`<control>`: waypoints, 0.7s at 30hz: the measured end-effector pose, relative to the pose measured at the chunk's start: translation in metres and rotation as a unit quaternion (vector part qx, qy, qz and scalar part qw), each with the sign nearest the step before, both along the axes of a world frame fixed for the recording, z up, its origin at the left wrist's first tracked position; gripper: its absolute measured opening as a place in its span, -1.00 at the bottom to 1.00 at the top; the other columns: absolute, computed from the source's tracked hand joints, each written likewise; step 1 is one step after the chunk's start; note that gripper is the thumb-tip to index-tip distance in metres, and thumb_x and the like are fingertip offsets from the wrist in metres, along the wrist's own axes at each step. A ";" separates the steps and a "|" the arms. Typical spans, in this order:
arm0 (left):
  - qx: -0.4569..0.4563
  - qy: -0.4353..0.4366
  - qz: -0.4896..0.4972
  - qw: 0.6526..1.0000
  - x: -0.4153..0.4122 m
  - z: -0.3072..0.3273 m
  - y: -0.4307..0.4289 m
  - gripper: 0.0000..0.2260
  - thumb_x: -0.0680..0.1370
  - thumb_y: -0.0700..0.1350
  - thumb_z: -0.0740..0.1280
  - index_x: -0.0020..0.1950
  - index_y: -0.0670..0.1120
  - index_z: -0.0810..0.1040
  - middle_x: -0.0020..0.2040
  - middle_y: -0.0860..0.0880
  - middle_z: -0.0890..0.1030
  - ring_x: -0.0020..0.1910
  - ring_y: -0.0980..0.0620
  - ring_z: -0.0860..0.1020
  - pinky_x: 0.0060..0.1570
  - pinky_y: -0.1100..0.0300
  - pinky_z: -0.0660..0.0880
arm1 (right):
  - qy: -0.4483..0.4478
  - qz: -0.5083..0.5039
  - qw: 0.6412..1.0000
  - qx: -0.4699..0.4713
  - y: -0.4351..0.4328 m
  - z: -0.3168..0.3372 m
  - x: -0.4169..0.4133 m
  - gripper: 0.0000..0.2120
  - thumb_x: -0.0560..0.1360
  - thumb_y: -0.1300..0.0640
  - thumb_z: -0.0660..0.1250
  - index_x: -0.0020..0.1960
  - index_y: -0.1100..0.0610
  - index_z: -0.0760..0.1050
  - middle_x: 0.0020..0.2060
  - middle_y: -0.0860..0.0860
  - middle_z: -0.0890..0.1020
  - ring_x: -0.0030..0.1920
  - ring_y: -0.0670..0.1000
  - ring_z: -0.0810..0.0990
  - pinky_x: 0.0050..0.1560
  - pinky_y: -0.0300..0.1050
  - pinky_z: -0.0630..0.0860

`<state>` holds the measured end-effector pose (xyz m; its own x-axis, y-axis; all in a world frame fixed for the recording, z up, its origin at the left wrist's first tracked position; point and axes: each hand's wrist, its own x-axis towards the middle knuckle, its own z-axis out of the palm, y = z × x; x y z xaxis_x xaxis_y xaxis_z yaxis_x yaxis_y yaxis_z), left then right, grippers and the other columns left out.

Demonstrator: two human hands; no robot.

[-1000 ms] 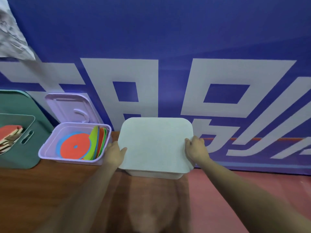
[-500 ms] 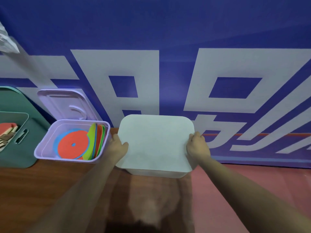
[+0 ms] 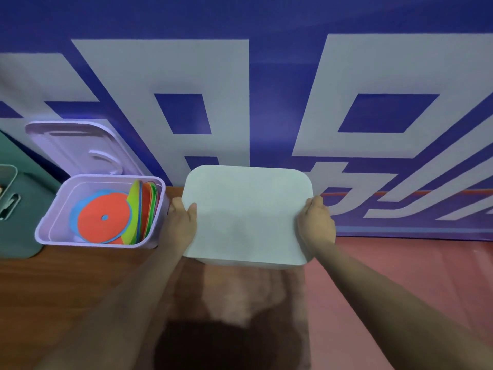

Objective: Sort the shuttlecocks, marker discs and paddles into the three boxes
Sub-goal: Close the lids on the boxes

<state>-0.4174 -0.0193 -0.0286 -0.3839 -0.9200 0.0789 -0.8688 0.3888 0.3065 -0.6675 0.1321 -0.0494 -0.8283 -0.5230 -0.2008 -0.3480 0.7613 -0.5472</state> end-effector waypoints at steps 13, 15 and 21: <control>0.024 -0.034 -0.042 0.998 0.002 -0.004 -0.003 -0.59 0.63 -0.11 0.24 0.44 -0.24 0.31 0.36 -0.31 0.44 0.17 -0.27 0.54 0.14 -0.06 0.53 | 0.048 0.105 0.993 0.036 0.001 0.013 -0.001 -0.43 0.57 0.17 0.00 0.54 -0.08 -0.04 0.19 0.11 0.44 0.01 0.17 0.49 -0.11 0.06 0.46; 0.055 -0.049 -0.004 0.997 0.008 -0.005 -0.011 -0.51 0.67 0.02 0.11 0.56 -0.11 0.11 0.48 -0.19 0.31 0.38 -0.22 0.38 0.35 -0.04 0.35 | 0.044 0.116 0.991 0.059 0.001 0.021 -0.003 -0.47 0.58 0.13 0.00 0.52 -0.09 -0.01 0.21 0.15 0.43 0.15 0.22 0.45 0.08 0.16 0.47; 0.113 0.002 0.021 0.993 0.036 0.023 -0.016 -0.51 0.58 0.03 0.19 0.45 -0.17 0.29 0.39 -0.24 0.36 0.39 -0.23 0.32 0.38 -0.05 0.28 | 0.108 0.125 0.985 0.045 -0.016 0.070 0.009 -0.58 0.60 0.07 0.10 0.45 0.08 0.19 0.24 0.22 0.40 0.22 0.27 0.42 0.26 0.16 0.41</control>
<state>-0.3809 -0.0353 -0.0051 -0.3448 -0.9297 -0.1297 -0.8816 0.2733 0.3848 -0.6586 0.1163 0.0203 -0.7041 -0.7046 -0.0881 -0.6322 0.6785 -0.3741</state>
